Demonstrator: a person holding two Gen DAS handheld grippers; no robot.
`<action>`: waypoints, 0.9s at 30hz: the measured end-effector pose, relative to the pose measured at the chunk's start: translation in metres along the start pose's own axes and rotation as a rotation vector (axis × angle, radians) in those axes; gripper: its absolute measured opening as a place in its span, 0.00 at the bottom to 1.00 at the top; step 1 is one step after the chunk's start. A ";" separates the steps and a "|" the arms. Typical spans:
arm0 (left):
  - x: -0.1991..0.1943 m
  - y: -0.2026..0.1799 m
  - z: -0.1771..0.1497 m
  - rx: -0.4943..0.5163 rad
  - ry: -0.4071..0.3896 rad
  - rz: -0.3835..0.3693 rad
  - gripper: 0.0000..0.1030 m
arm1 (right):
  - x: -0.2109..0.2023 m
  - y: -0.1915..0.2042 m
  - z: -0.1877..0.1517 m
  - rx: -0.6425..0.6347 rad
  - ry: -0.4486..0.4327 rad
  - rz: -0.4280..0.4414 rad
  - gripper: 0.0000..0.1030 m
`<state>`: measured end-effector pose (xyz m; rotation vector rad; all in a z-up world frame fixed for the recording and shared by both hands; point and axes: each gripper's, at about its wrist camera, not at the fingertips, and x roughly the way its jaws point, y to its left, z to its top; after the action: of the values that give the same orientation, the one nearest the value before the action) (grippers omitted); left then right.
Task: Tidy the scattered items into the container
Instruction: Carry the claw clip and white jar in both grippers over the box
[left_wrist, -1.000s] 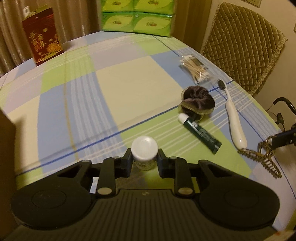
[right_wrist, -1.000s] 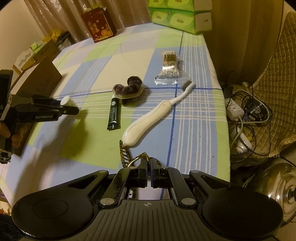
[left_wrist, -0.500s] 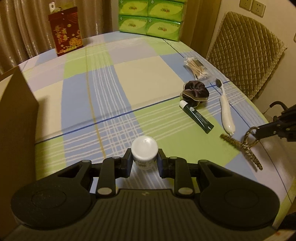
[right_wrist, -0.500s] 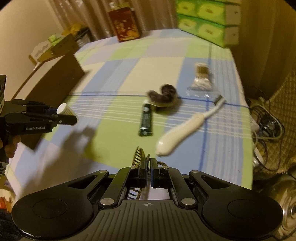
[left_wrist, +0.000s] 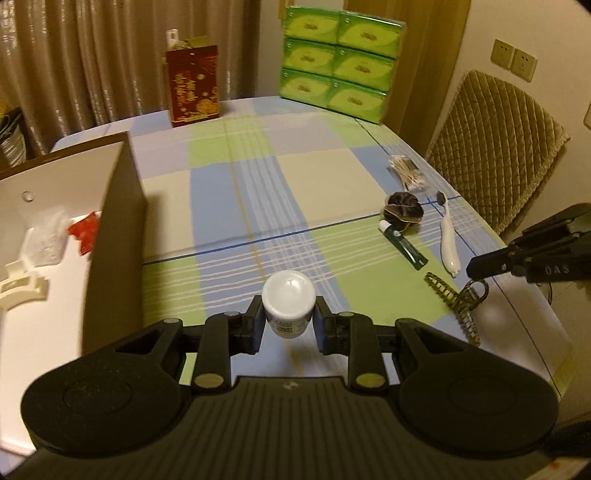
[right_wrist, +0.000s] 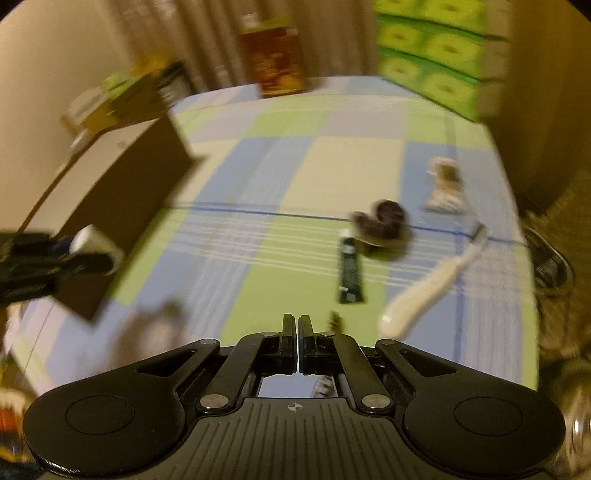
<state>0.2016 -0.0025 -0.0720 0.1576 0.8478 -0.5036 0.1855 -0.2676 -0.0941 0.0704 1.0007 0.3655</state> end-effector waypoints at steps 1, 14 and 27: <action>-0.003 0.002 -0.002 -0.001 -0.002 -0.001 0.22 | -0.001 -0.003 -0.002 0.017 0.002 -0.032 0.00; 0.000 0.011 -0.009 0.024 0.028 -0.022 0.22 | 0.027 -0.007 -0.027 0.068 0.014 -0.198 0.78; -0.002 0.018 -0.004 0.047 0.034 -0.034 0.22 | 0.041 0.006 -0.032 0.044 0.072 -0.201 0.35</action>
<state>0.2064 0.0154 -0.0744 0.1956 0.8734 -0.5539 0.1769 -0.2520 -0.1432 -0.0044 1.0765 0.1629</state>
